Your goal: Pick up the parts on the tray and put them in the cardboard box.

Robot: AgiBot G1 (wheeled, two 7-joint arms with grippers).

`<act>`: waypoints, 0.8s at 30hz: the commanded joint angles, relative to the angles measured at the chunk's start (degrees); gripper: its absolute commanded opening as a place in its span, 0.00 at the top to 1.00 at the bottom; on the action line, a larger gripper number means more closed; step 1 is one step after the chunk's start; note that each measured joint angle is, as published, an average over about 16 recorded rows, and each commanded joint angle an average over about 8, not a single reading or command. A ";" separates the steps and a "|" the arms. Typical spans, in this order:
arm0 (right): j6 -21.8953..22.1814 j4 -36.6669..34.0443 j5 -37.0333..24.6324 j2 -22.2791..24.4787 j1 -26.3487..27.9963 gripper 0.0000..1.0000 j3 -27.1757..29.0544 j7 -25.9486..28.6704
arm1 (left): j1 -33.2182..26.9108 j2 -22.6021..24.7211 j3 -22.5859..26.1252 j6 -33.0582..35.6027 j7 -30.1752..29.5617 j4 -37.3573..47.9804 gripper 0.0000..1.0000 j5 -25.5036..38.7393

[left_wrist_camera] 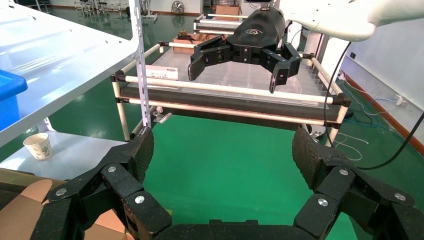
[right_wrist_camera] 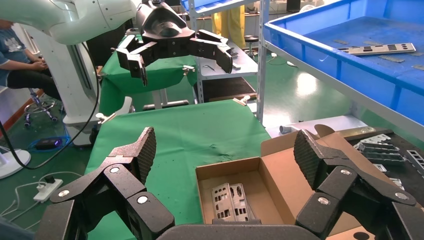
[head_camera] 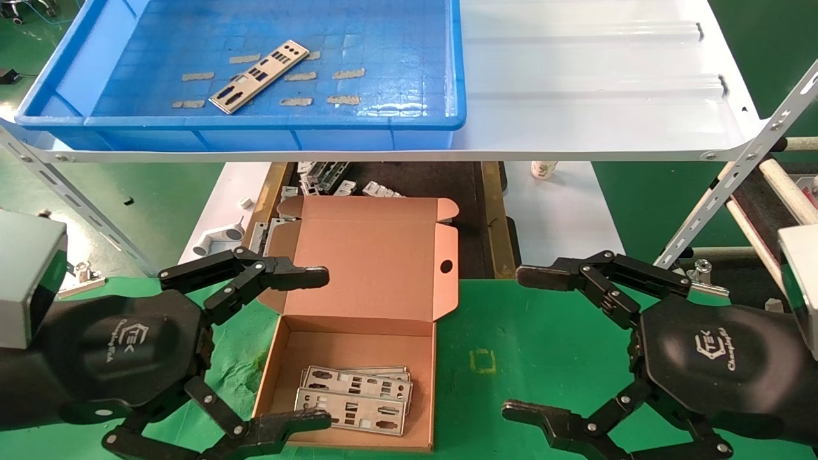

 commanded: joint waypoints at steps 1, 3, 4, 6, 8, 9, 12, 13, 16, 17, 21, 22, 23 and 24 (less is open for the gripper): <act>0.00 0.00 0.00 0.00 0.00 0.00 0.00 0.00 | 0.00 0.00 0.00 0.00 0.00 0.00 0.00 0.00; 0.00 0.00 0.00 0.00 0.00 0.00 0.00 0.00 | 0.00 0.00 0.00 0.00 0.00 0.00 0.00 0.00; 0.00 0.00 0.00 0.00 0.00 0.00 0.00 0.00 | 0.00 0.00 0.00 0.00 0.00 0.00 0.00 0.00; 0.00 0.00 0.00 0.00 0.00 0.00 0.00 0.00 | 0.00 0.00 0.00 0.00 0.00 0.00 0.00 0.00; 0.00 0.00 0.00 0.00 0.00 0.00 0.00 0.00 | 0.00 0.00 0.00 0.00 0.00 0.00 0.00 0.00; 0.00 0.00 0.00 0.00 0.00 0.00 0.00 0.00 | 0.00 0.00 0.00 0.00 0.00 0.00 0.00 0.00; 0.00 0.00 0.00 0.00 0.00 0.00 0.00 0.00 | 0.00 0.00 0.00 0.00 0.00 0.00 0.00 0.00; 0.00 0.00 0.00 0.00 0.00 0.00 0.00 0.00 | 0.00 0.00 0.00 0.00 0.00 0.00 0.00 -0.01; 0.00 0.00 -0.01 0.00 0.00 0.00 0.00 0.00 | 0.00 0.00 0.00 0.00 0.00 0.00 0.00 -0.01; 0.00 0.00 -0.01 0.00 0.00 0.00 0.00 0.00 | 0.00 0.00 0.00 0.00 0.00 0.00 0.00 -0.01; 0.00 0.00 -0.01 0.00 0.00 0.00 0.00 0.00 | 0.00 0.00 0.00 0.00 0.00 0.00 0.00 -0.01; 0.00 0.00 -0.02 0.00 0.00 0.00 0.00 0.00 | 0.00 0.00 0.00 0.00 0.00 0.00 0.00 -0.01; 0.00 0.00 -0.02 0.00 0.00 0.00 0.00 0.00 | 0.00 0.00 0.00 0.00 0.00 0.00 0.00 -0.01; 0.00 0.00 -0.02 0.00 0.00 0.00 0.00 0.00 | 0.00 0.00 0.00 0.00 0.00 0.00 0.00 -0.01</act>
